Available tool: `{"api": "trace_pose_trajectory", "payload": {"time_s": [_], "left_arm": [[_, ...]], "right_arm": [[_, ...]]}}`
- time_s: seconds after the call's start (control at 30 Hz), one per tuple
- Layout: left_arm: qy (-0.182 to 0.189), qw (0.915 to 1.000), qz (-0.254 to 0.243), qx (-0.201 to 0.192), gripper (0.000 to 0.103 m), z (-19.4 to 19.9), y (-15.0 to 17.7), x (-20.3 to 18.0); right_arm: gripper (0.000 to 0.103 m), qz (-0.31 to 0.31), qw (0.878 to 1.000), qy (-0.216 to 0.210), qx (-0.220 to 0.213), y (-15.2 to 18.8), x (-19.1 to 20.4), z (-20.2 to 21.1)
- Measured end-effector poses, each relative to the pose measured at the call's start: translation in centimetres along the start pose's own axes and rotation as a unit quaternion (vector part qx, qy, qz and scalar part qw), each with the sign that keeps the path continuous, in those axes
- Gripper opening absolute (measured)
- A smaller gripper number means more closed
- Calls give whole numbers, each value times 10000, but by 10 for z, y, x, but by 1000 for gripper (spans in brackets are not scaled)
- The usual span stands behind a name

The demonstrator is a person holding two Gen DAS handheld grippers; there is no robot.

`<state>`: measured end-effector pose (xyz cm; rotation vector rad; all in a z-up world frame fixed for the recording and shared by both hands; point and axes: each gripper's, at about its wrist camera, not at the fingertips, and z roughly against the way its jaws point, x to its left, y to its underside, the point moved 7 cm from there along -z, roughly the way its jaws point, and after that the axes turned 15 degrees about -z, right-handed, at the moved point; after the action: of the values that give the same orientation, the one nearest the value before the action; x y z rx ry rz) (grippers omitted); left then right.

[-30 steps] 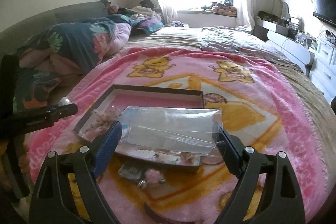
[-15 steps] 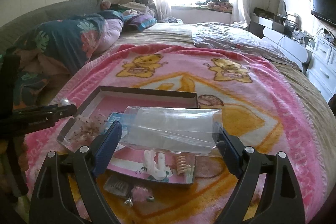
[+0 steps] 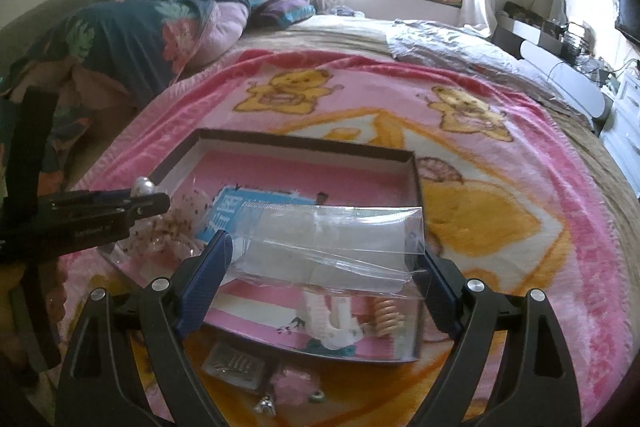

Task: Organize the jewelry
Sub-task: 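Carry the pearl earrings and clear bag into the box and open both tools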

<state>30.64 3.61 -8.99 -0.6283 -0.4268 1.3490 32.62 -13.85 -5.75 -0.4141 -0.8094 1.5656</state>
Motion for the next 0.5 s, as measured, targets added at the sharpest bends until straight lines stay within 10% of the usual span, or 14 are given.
{"api": "trace_pose_trajectory", "payload": {"time_s": [0.5], "left_arm": [[180, 9998, 95, -29, 46, -7, 6, 8]], "right_arm": [[86, 217, 9989, -38, 425, 26, 29, -34]]}}
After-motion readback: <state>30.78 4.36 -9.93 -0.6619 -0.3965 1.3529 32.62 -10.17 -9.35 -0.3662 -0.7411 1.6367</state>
